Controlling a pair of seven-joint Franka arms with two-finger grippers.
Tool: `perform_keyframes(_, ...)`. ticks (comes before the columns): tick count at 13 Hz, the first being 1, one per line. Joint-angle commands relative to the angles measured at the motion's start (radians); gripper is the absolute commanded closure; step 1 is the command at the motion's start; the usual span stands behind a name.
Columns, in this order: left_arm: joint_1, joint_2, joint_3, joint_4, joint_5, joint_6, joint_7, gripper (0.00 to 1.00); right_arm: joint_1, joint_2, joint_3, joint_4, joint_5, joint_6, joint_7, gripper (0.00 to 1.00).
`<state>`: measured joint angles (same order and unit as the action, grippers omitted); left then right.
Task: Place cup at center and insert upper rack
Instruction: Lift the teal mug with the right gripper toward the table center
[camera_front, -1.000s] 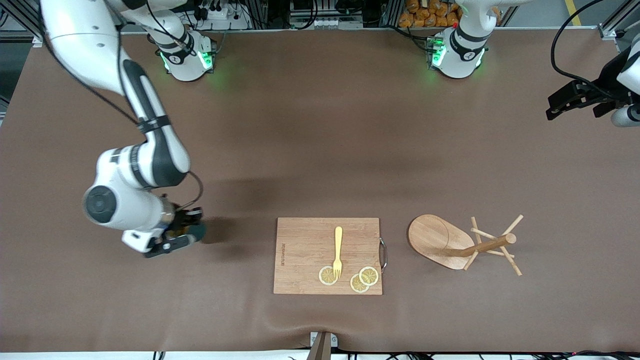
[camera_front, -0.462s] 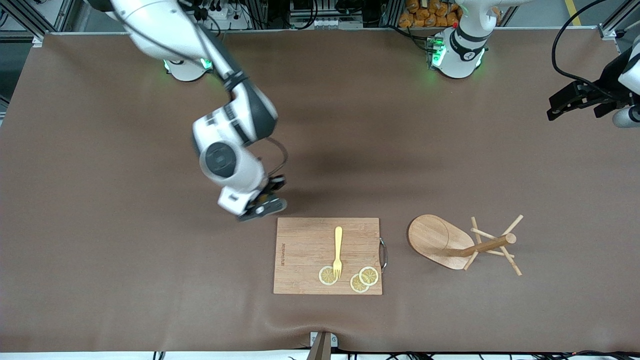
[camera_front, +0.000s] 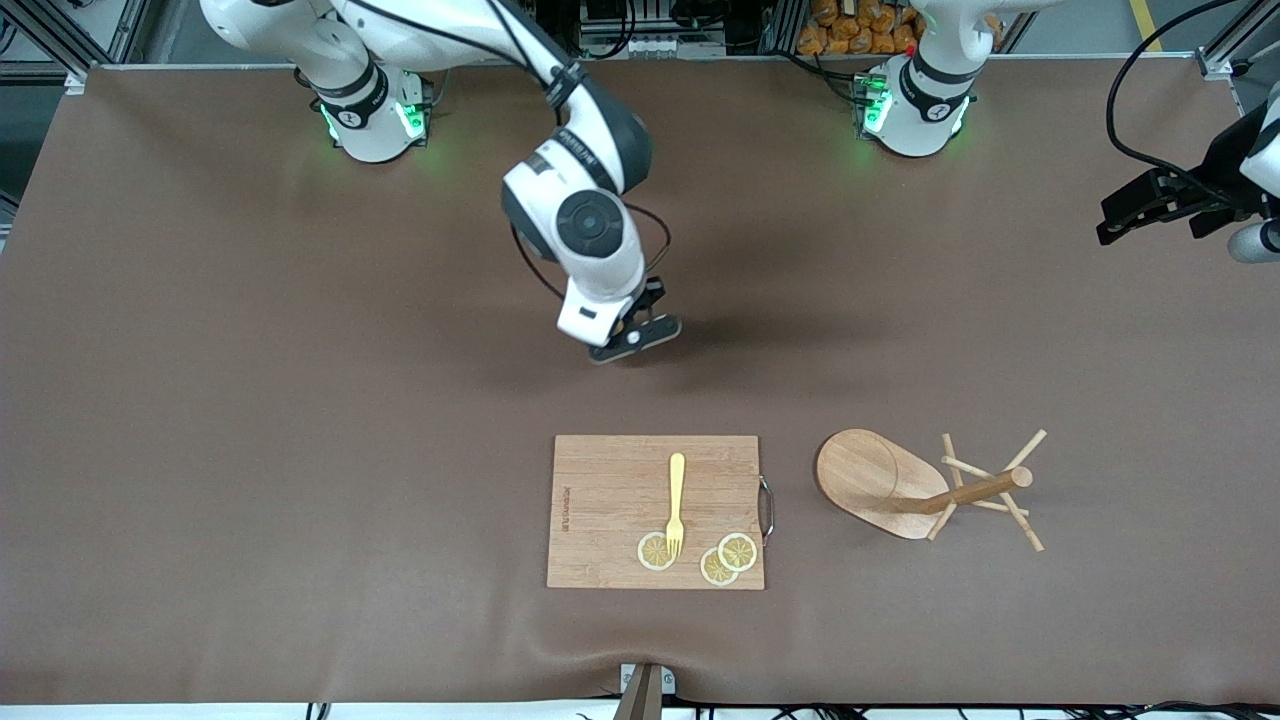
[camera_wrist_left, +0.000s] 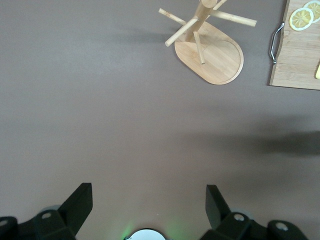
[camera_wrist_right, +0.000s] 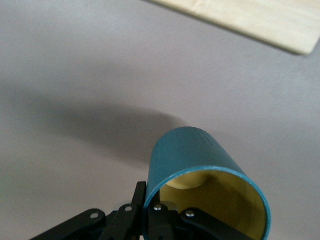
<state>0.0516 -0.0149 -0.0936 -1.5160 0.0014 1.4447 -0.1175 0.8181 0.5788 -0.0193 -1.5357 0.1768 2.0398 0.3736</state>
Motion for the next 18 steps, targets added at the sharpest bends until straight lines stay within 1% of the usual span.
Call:
perform_keyframes(1,0.005,0.001,0.0,0.013,-0.003,-0.01,0.019,0.0,0.056,-0.001,-0.013,-0.006,0.006,-0.01,0.056,1.0)
perform_keyframes(7,0.005,0.001,0.0,0.011,-0.003,-0.012,0.018,0.0,0.095,0.065,-0.014,-0.004,0.001,0.002,0.057,1.0)
perform_keyframes(11,0.005,0.001,0.0,0.011,-0.003,-0.012,0.018,0.0,0.108,0.075,-0.014,0.005,0.006,0.002,0.068,1.0)
perform_keyframes(16,-0.009,0.012,-0.002,0.025,-0.003,-0.007,0.001,0.0,0.13,0.104,-0.016,0.051,0.001,0.002,0.12,1.0)
perform_keyframes(18,-0.004,0.013,-0.002,0.025,-0.003,-0.007,0.001,0.0,0.13,0.124,-0.019,0.051,0.0,0.032,0.122,1.0)
